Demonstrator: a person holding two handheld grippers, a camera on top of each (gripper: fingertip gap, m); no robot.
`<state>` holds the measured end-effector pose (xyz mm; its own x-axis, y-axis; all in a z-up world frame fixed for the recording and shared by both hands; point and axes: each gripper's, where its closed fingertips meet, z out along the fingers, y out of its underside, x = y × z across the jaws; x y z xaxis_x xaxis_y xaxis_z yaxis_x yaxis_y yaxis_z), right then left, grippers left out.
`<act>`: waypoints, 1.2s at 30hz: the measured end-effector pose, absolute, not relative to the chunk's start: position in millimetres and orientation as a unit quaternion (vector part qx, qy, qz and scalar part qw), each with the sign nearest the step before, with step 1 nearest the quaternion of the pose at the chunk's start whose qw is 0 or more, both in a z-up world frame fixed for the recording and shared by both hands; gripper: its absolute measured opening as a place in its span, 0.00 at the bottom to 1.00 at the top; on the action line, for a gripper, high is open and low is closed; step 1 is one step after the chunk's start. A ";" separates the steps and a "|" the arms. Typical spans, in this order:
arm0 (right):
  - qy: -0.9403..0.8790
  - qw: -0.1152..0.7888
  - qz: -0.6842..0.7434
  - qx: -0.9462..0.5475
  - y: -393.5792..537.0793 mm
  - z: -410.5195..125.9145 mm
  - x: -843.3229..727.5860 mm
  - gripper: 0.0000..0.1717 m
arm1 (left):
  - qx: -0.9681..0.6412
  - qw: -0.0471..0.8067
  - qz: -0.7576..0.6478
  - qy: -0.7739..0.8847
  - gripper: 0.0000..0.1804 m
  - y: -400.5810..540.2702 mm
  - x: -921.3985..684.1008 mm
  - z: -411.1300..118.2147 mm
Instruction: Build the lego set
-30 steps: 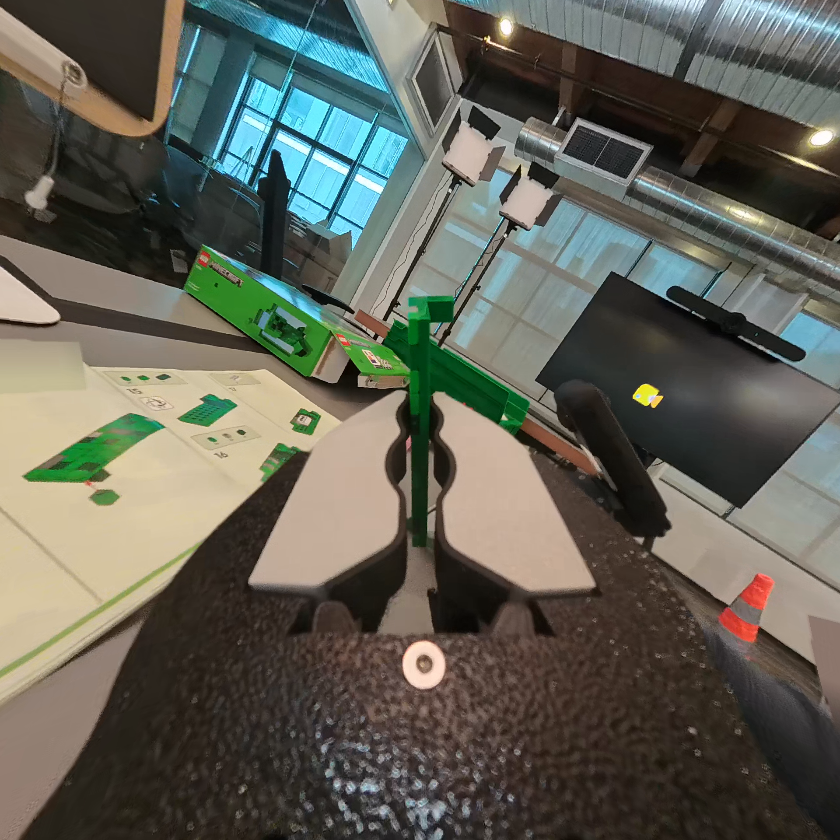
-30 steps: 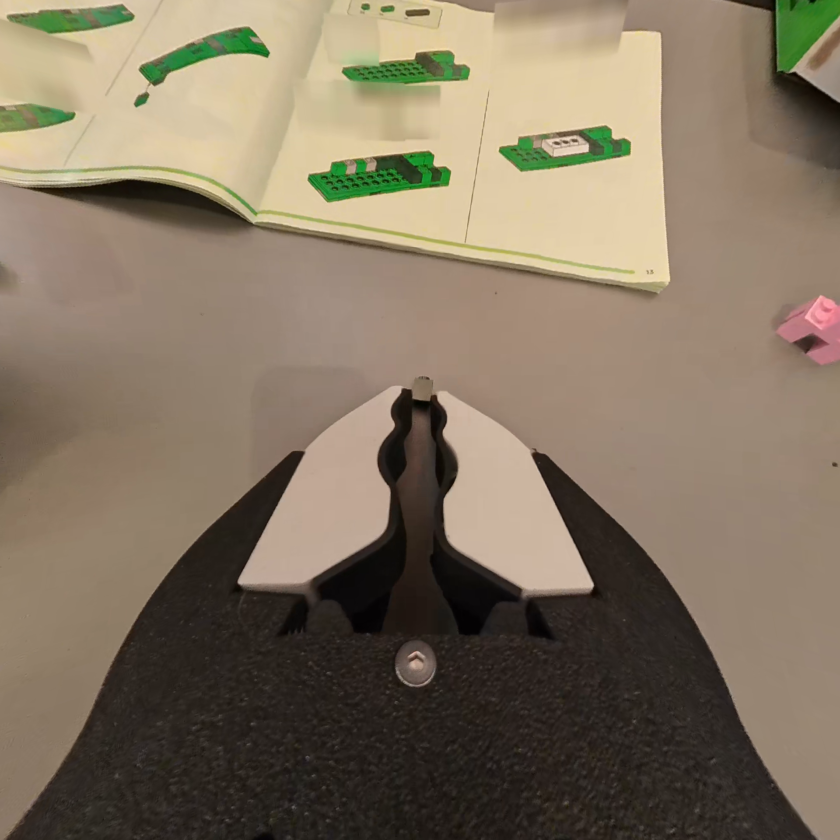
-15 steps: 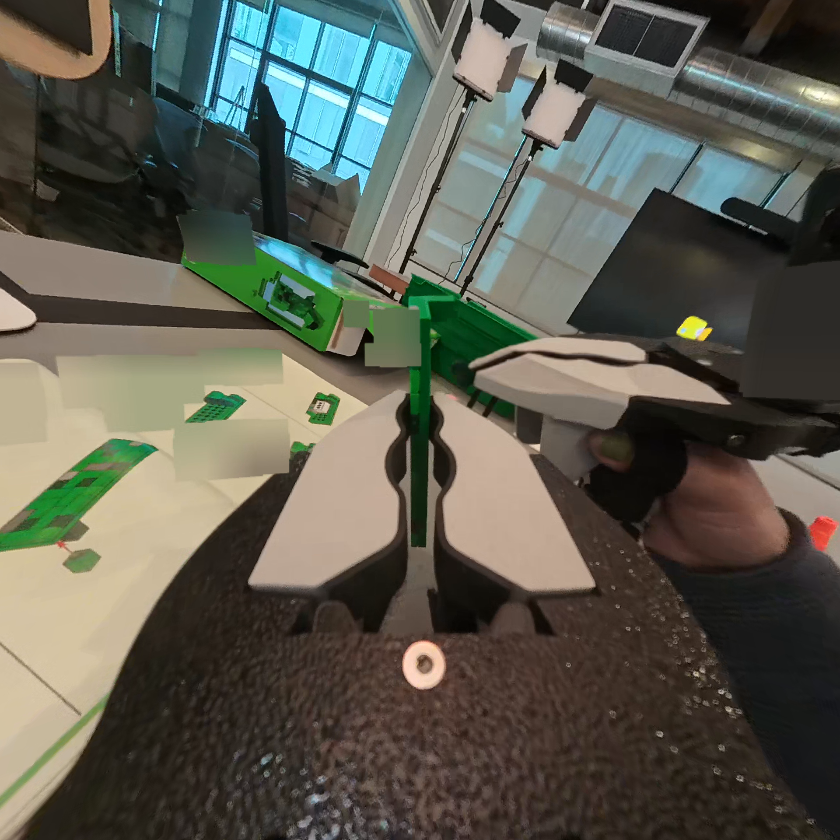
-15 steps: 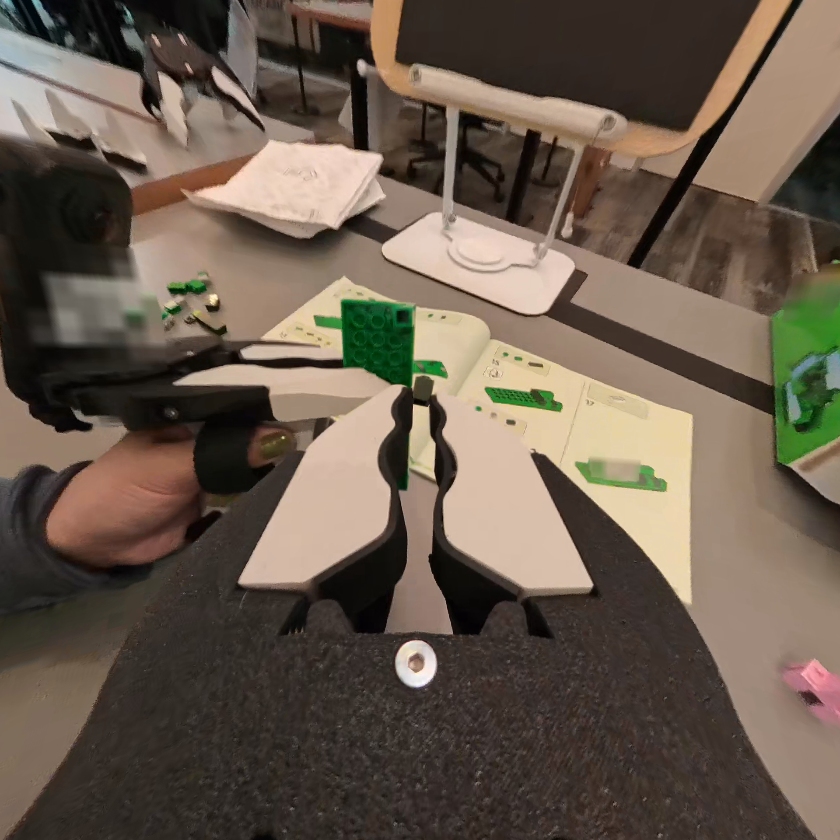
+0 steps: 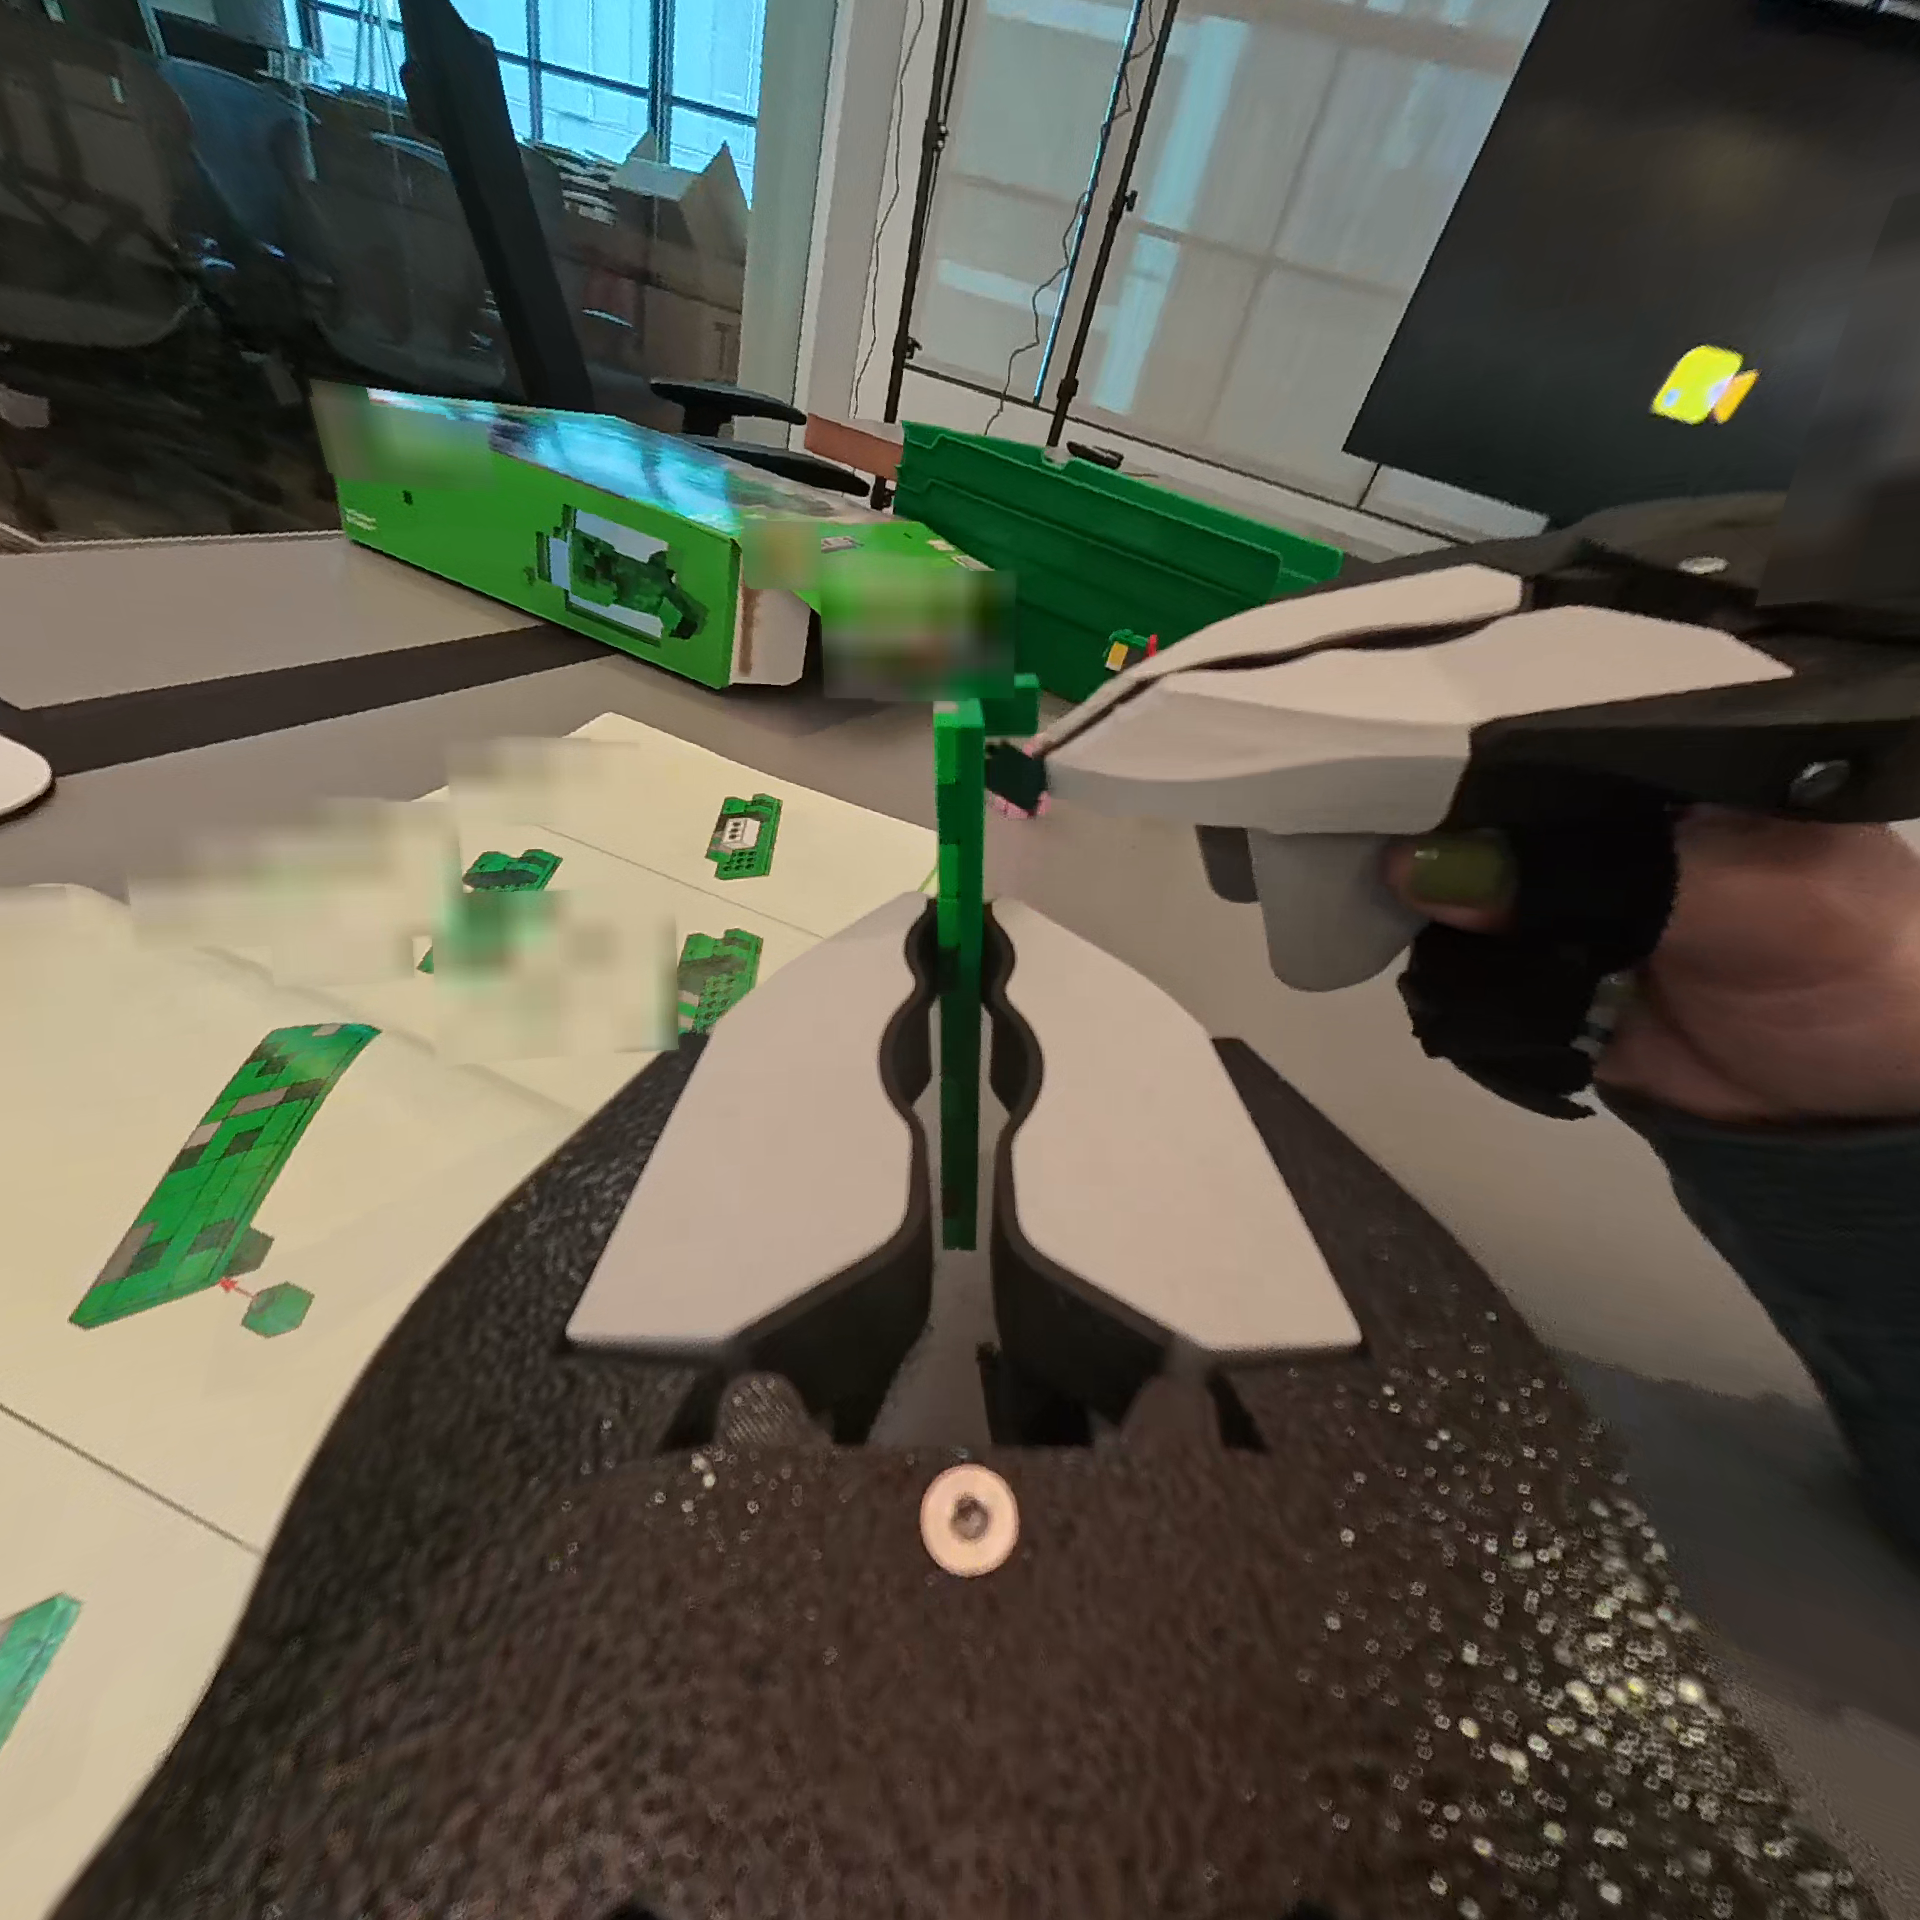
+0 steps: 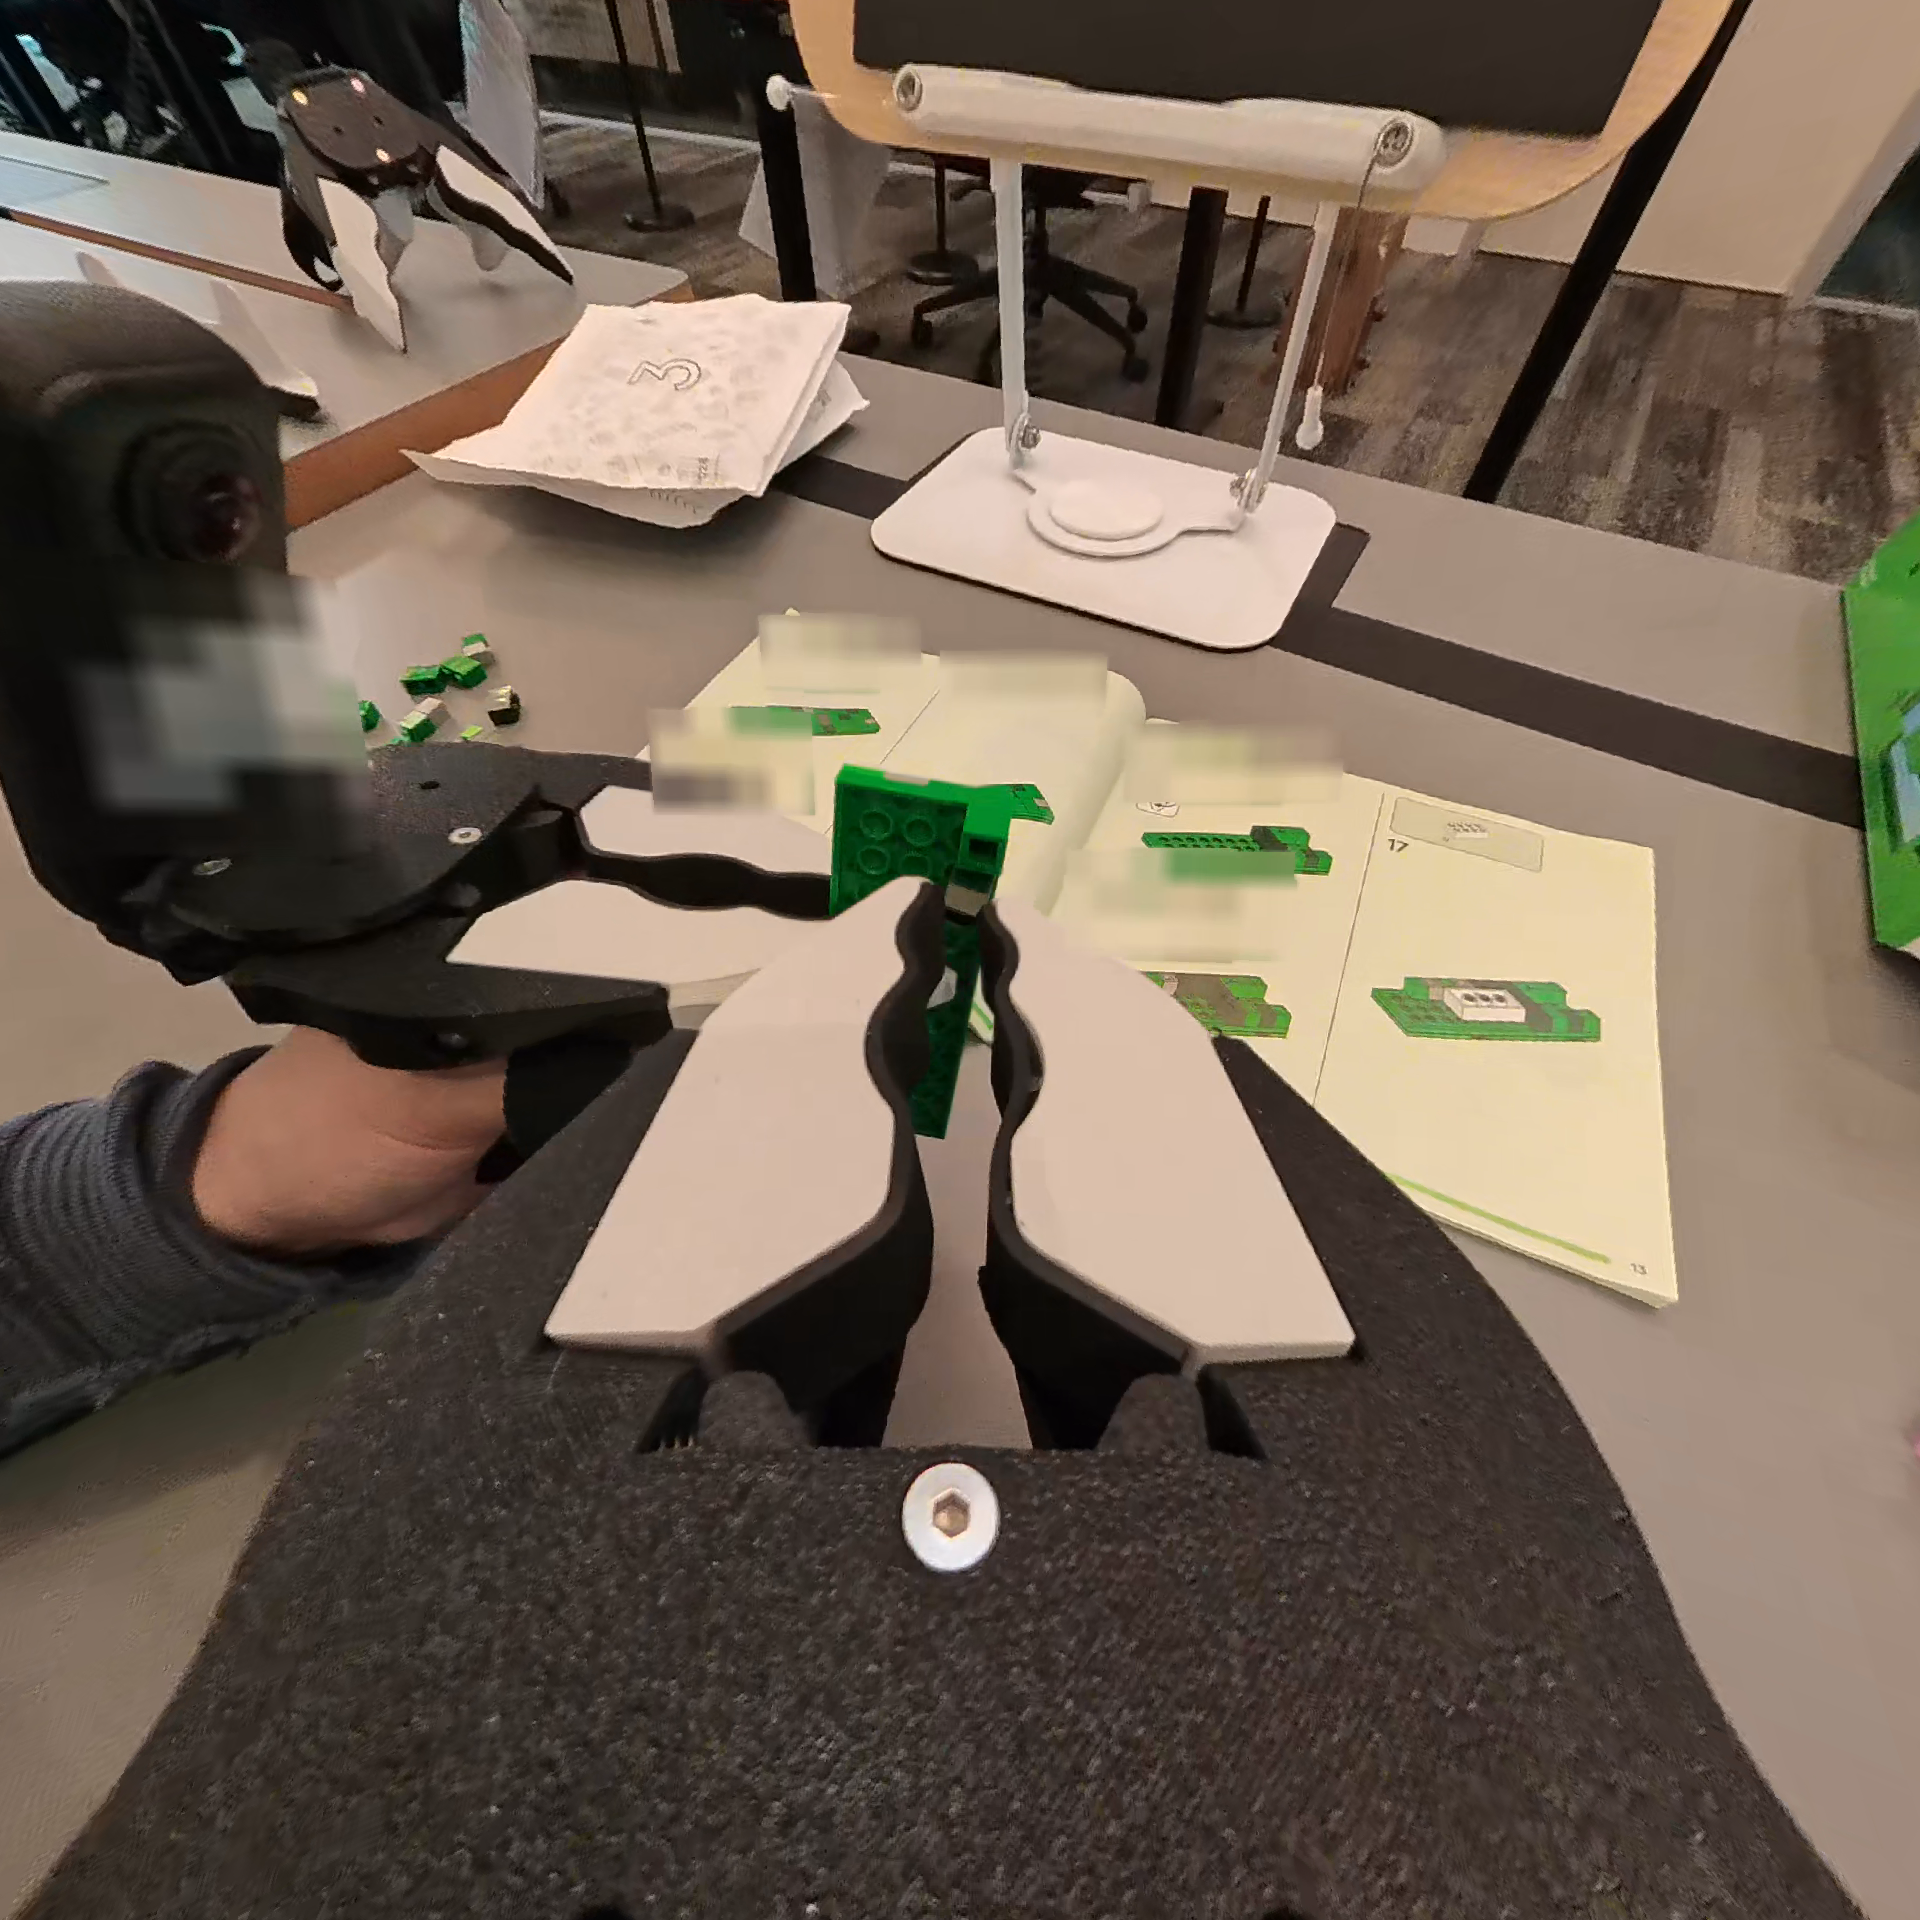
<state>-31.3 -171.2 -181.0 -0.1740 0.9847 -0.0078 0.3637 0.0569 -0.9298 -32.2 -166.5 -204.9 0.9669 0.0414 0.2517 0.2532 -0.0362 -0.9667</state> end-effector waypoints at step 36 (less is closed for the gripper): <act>-0.572 0.430 0.562 -0.415 -182.8 -145.3 -24.2 0.10 | -0.639 0.742 -0.200 -0.032 0.03 -178.8 -13.9 -174.8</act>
